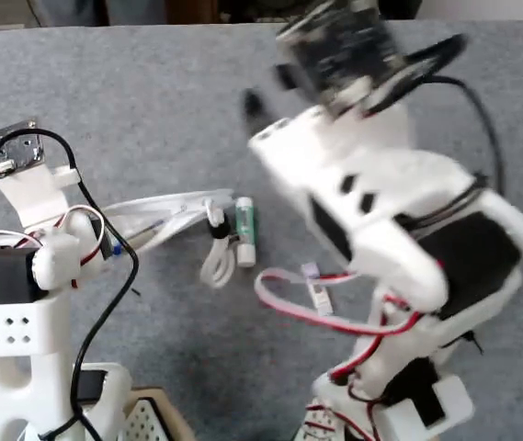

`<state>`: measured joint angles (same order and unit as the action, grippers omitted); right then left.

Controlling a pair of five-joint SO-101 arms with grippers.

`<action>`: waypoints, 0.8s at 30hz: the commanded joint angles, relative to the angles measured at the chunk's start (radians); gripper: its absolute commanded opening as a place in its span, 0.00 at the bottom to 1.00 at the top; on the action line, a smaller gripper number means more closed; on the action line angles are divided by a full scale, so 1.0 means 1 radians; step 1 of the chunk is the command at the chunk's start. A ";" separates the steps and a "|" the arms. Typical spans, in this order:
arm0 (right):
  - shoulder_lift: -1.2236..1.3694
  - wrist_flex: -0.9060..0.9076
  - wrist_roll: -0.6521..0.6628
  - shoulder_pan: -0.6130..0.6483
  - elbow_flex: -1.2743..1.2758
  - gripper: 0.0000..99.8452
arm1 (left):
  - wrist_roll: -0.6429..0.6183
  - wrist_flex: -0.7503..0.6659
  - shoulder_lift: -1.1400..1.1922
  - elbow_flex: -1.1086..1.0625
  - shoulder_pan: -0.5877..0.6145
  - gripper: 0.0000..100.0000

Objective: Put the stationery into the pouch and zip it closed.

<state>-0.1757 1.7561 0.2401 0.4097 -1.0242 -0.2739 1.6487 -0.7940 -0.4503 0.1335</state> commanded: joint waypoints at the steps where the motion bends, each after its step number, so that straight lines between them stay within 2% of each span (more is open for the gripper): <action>1: -0.027 0.006 0.005 -0.124 0.033 0.12 | 0.012 -0.018 0.025 -0.025 -0.008 0.03; 7: -0.030 0.003 0.005 -0.224 0.219 0.12 | 0.012 -0.018 0.026 -0.025 -0.008 0.03; 14: -0.030 -0.018 0.005 -0.252 0.535 0.12 | 0.012 -0.020 0.026 -0.025 -0.007 0.03; 19: -0.031 -0.175 -0.005 -0.244 0.812 0.12 | 0.012 -0.020 0.026 -0.025 -0.007 0.03; 24: -0.031 -0.381 -0.066 -0.183 1.063 0.12 | 0.012 -0.020 0.026 -0.025 -0.007 0.03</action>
<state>-0.1864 1.4922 0.2064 0.1857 -0.0698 -0.2739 1.6487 -0.7940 -0.4503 0.1335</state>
